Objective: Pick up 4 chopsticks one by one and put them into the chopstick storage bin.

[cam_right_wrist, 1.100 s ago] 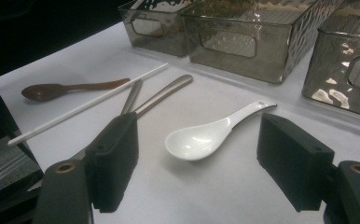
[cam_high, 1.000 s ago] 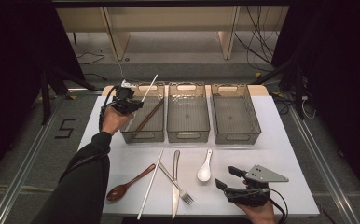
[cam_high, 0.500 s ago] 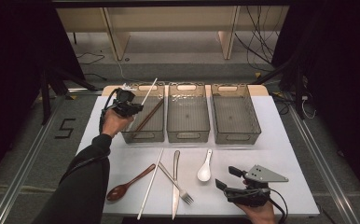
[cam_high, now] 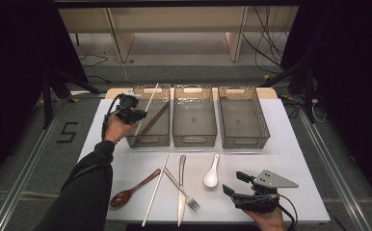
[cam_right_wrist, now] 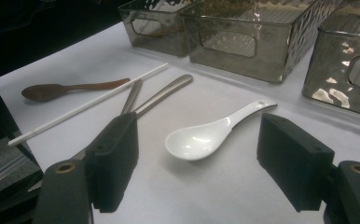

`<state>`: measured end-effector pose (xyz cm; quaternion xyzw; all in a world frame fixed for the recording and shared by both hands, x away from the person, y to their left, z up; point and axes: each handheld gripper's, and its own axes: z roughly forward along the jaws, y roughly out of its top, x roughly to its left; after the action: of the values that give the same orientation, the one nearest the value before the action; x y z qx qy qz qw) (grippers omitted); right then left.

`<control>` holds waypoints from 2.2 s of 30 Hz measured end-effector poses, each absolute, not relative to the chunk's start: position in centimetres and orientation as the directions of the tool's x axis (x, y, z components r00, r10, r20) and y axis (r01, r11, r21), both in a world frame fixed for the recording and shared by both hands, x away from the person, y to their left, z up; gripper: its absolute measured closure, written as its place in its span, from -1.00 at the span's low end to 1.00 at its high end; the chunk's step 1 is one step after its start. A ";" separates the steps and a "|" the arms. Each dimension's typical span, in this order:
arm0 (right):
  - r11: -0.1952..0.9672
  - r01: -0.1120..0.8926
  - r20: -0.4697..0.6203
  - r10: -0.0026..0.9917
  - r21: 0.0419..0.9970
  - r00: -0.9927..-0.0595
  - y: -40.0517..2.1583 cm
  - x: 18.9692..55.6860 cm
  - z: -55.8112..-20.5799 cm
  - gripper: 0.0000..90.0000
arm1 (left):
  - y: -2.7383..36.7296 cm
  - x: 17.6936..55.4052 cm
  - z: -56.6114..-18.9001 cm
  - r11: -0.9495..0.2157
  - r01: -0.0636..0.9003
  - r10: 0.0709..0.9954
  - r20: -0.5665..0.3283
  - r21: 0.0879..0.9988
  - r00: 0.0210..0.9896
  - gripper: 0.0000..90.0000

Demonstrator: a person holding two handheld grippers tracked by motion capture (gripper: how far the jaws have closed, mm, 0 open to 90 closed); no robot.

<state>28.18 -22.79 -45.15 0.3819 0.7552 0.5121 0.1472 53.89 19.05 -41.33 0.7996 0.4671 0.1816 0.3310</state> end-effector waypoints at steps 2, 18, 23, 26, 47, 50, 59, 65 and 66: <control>0.182 0.427 0.170 0.729 0.886 -0.663 -22.8 28.2 -45.1 -0.33 | 19.3 53.8 -41.1 -0.326 0.632 0.872 -0.034 0.703 0.488 0.77; 0.186 0.423 0.164 0.729 0.887 -0.664 -22.7 28.1 -45.1 -0.33 | 19.9 48.8 -38.9 -0.216 0.699 0.858 -0.209 0.681 0.469 -0.06; 0.184 0.424 0.166 0.730 0.887 -0.663 -22.8 28.1 -45.1 -0.33 | 19.1 45.8 -39.2 -0.233 0.704 0.846 -0.217 0.671 0.487 -0.20; 0.186 0.426 0.166 0.730 0.885 -0.663 -22.7 28.1 -45.1 -0.33 | 18.3 44.3 -39.7 -0.286 0.714 0.833 -0.202 0.638 0.515 -0.24; 0.188 0.413 0.156 0.728 0.891 -0.668 -22.7 28.0 -44.9 -0.33 | 16.3 37.8 -42.4 -0.412 0.776 0.819 -0.180 0.478 0.545 -0.39; 0.192 0.415 0.155 0.728 0.889 -0.668 -22.7 28.0 -44.9 -0.33 | 16.1 37.3 -42.8 -0.425 0.777 0.819 -0.168 0.464 0.548 -0.39; 0.195 0.414 0.152 0.728 0.889 -0.668 -22.7 28.0 -44.9 -0.33 | 15.1 35.9 -43.9 -0.485 0.771 0.791 -0.169 0.413 0.588 -0.23; 0.195 0.413 0.150 0.729 0.890 -0.668 -22.7 28.0 -44.9 -0.33 | 14.3 35.4 -44.4 -0.515 0.761 0.775 -0.164 0.394 0.610 -0.07; 0.196 0.413 0.149 0.729 0.890 -0.668 -22.7 28.0 -44.9 -0.33 | 14.3 35.4 -44.4 -0.522 0.757 0.771 -0.163 0.393 0.616 -0.04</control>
<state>27.96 -22.69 -44.87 0.3769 0.7575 0.5099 0.1553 35.36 14.25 -44.44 0.8722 0.4379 0.0160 0.2175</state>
